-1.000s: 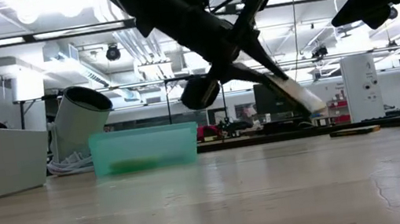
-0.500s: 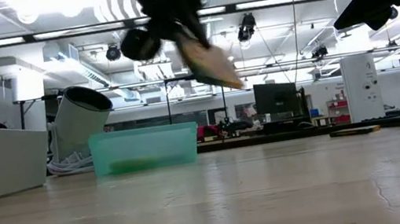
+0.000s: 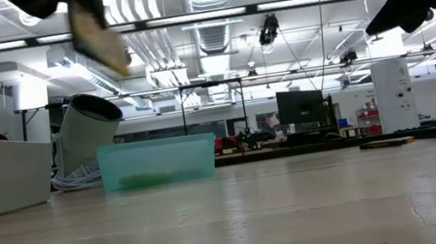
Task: Pick & Place School Supplies
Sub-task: Put the yellow crayon box into the gray bin
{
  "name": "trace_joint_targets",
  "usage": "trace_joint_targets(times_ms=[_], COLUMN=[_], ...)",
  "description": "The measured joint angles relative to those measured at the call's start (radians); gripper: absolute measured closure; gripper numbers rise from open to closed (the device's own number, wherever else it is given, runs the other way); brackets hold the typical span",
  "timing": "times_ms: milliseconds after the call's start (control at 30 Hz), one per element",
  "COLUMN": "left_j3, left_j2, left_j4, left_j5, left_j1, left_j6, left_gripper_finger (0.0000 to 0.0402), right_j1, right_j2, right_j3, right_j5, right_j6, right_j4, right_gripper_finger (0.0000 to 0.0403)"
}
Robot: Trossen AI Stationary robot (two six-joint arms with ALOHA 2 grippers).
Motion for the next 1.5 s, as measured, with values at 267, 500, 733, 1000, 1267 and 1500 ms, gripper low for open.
trace_joint_targets(times_ms=[267,500,733,1000,1267,1500], left_j3=[-0.01,-0.077,-0.202,-0.319,-0.402,-0.494], left_j2=[-0.013,-0.014,-0.015,-0.031,-0.034,-0.034], left_j4=[-0.249,-0.268,-0.268,-0.266,-0.2,-0.094], left_j5=[-0.013,-0.013,0.013,0.025,0.026,0.026], left_j1=[-0.108,-0.198,-0.274,-0.32,-0.322,-0.322], left_j6=[-0.278,-0.391,-0.553,-0.743,-0.807,-0.79], left_gripper_finger=[0.036,0.036,0.036,0.036,0.036,0.036], right_j1=[0.0,0.0,0.0,0.0,0.0,0.0], right_j2=[0.0,0.0,0.0,0.0,0.0,0.0], right_j3=[0.0,-0.001,-0.002,-0.002,-0.006,-0.006], right_j5=[0.062,0.079,0.079,0.079,0.079,0.079], right_j6=[-0.017,-0.018,-0.017,-0.014,-0.014,-0.014], right_j4=[-0.002,-0.002,-0.002,-0.002,-0.002,-0.002], right_gripper_finger=[0.0394,0.0394,0.0394,0.0394,0.0394,0.0394])
